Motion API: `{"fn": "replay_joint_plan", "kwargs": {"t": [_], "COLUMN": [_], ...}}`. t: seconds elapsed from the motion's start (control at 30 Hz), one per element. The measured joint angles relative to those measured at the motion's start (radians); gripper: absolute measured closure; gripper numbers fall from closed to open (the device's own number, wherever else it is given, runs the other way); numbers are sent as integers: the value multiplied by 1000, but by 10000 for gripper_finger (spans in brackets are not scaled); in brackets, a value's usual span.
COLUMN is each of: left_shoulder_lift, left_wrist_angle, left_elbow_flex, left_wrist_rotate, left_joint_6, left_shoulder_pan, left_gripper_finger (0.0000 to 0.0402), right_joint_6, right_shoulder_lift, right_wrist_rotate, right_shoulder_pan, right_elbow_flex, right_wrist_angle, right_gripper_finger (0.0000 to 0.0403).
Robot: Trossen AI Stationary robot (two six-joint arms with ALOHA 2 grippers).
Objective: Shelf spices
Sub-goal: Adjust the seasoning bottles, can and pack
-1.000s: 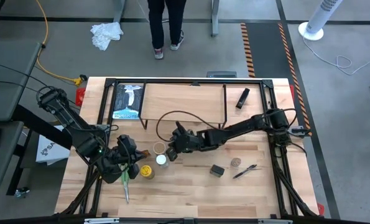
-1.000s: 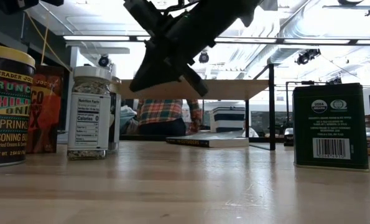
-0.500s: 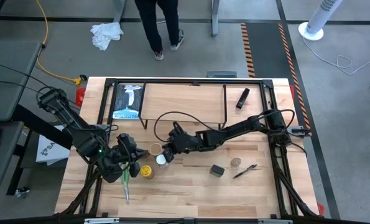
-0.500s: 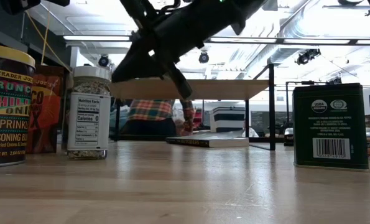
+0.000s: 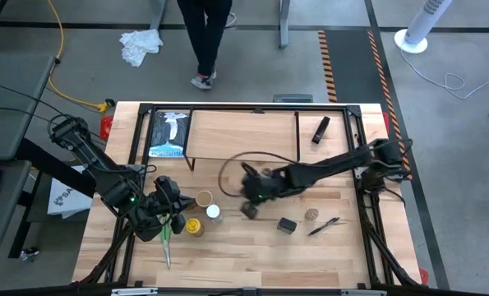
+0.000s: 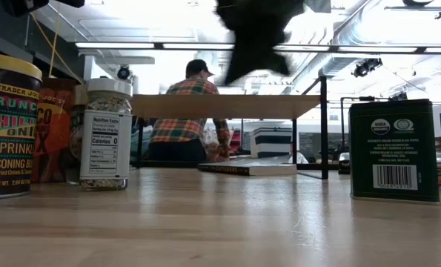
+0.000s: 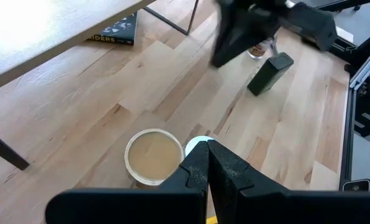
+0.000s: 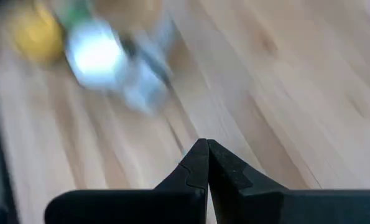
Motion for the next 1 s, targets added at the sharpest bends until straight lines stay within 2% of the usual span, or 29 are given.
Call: {"fn": "replay_joint_plan", "kwargs": {"t": [0.17,0.27,0.43,0.57,0.87,1.0], "left_shoulder_lift": [0,0,0,-2,-2,-2], "left_wrist_angle": [1,2,2,3,6,6], "left_elbow_flex": [0,0,0,0,0,0], "left_wrist_rotate": [0,-3,-25,-23,-16,-15], "left_joint_6": [38,51,52,52,42,42], "left_shoulder_pan": [0,0,1,5,5,6], "left_gripper_finger": [401,401,401,401,401,401], "right_joint_6": [166,330,558,653,740,747], "right_shoulder_lift": [-96,-143,-240,-267,-199,-147], "right_wrist_rotate": [49,54,30,-14,-44,-41], "right_shoulder_pan": [126,201,255,269,314,300], "right_elbow_flex": [-28,-119,-313,-413,-446,-446], "right_wrist_angle": [-437,-501,-342,-159,113,318], "right_gripper_finger": [403,403,403,403,403,403]}}
